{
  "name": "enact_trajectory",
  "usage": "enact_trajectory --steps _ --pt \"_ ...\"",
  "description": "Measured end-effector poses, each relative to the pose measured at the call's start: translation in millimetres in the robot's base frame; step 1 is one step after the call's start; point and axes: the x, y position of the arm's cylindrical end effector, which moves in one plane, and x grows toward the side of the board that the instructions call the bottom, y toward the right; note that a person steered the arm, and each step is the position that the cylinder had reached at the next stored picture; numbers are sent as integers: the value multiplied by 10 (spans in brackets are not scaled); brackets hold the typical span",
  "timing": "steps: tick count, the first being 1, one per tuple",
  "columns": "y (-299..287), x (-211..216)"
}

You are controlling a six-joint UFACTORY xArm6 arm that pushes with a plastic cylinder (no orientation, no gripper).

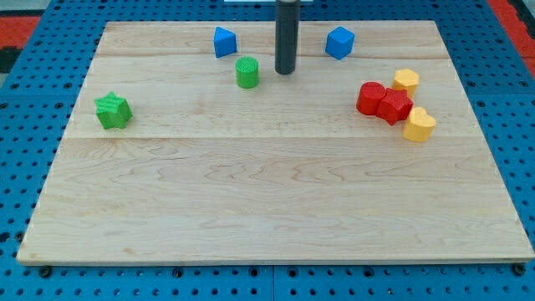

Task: Move the green circle diagonally to the red circle

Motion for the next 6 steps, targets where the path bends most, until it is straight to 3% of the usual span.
enact_trajectory --steps 2,3,4,5,6 --pt "-1950 690" --pt "-835 1211" --pt "358 2022" --pt "1719 2125" --pt "1139 2557"
